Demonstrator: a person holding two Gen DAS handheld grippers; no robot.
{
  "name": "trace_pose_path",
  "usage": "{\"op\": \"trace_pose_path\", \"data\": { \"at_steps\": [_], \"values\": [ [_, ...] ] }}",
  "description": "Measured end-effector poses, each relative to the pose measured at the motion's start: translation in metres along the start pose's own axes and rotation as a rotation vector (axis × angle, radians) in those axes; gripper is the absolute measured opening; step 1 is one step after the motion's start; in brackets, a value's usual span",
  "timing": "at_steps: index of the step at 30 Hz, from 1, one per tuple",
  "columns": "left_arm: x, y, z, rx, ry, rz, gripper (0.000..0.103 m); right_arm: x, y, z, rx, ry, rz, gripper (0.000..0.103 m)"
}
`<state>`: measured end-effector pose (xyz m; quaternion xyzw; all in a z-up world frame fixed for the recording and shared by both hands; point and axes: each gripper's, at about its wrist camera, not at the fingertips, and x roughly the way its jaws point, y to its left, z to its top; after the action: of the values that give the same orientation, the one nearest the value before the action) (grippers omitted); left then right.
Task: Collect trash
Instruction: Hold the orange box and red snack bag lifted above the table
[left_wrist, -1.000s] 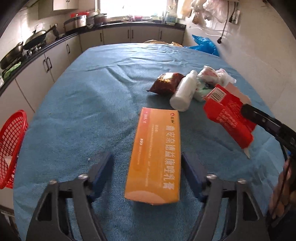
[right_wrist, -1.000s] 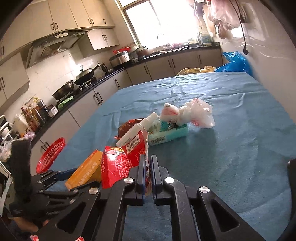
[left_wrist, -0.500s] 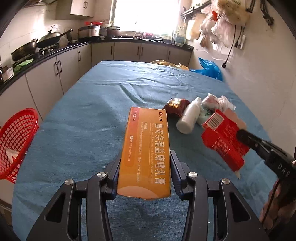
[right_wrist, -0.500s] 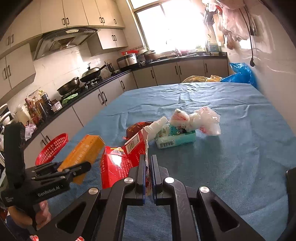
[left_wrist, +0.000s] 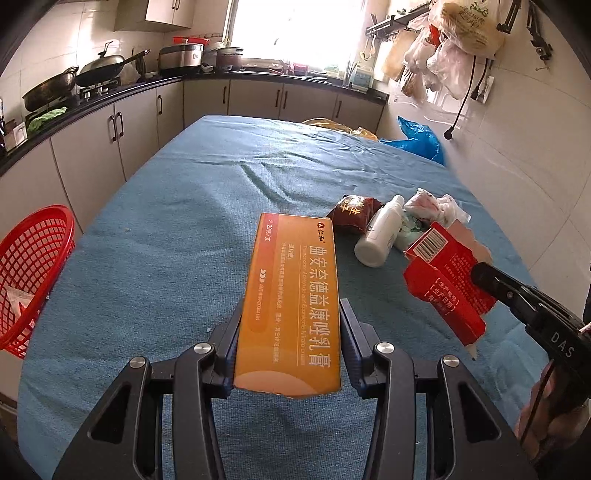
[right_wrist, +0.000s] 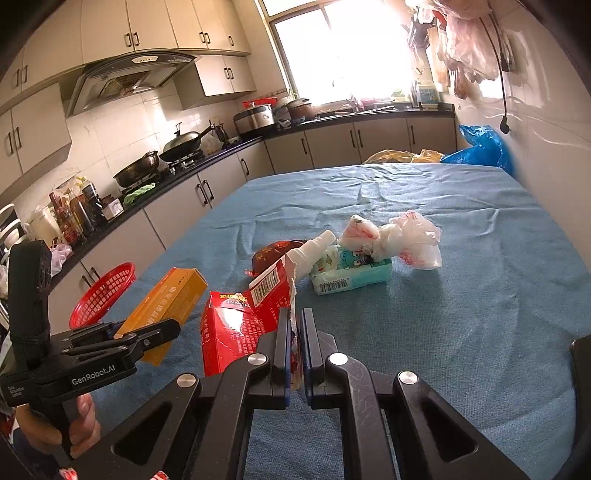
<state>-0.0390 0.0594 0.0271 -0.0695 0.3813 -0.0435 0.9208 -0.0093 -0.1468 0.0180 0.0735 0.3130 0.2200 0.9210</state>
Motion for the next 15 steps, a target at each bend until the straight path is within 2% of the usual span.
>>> {"op": "trace_pose_path", "data": {
  "at_steps": [15],
  "values": [
    [-0.0034,-0.0049,-0.0003,0.027,-0.017,0.048,0.044,-0.0006,0.0009,-0.0001,-0.001,-0.002,0.001,0.006]
  ]
}}
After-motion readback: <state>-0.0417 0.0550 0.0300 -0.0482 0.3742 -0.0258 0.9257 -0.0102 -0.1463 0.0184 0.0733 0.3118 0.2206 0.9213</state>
